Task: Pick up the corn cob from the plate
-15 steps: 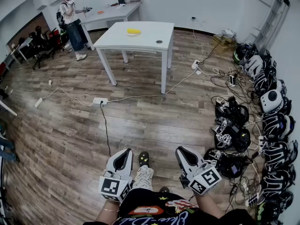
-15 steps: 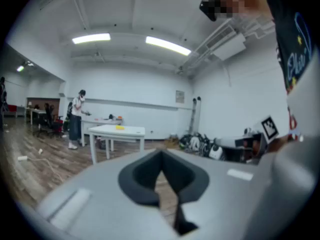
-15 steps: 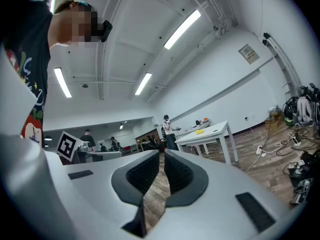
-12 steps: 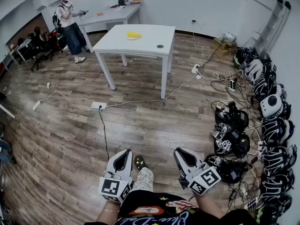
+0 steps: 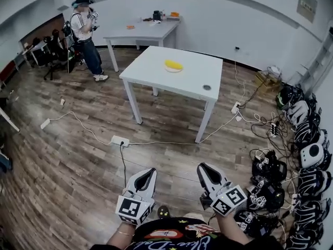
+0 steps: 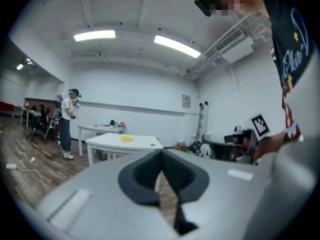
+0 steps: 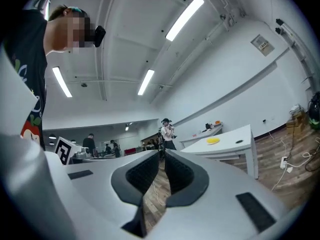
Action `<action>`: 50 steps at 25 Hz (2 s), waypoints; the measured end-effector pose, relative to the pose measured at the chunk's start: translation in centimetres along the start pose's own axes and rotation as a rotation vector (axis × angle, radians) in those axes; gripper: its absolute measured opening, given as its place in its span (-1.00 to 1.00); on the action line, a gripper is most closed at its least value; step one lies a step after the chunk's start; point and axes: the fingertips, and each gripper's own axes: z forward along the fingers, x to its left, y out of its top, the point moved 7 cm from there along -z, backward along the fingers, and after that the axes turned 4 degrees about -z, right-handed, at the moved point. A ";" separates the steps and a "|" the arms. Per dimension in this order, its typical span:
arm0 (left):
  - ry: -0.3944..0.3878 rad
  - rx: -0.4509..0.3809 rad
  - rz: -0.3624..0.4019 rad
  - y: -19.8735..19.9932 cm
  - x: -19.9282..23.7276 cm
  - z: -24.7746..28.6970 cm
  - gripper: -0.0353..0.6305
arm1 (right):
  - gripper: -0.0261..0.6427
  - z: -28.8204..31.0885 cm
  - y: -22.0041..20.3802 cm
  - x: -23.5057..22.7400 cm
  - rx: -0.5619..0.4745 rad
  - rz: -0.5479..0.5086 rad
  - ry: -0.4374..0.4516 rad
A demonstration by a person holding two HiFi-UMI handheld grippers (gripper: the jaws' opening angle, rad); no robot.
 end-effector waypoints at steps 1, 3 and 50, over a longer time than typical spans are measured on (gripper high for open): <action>-0.001 0.004 -0.015 0.0 1.2 1.3 -0.90 | -0.87 1.9 -0.3 -0.6 0.016 0.003 0.005; -0.015 0.011 -0.028 0.1 3.1 3.9 -0.90 | -0.87 4.8 -0.9 -2.0 0.041 0.011 0.011; -0.159 0.030 -0.075 13.6 54.0 74.8 -0.90 | -0.13 79.1 -8.6 -56.3 0.930 -0.485 0.258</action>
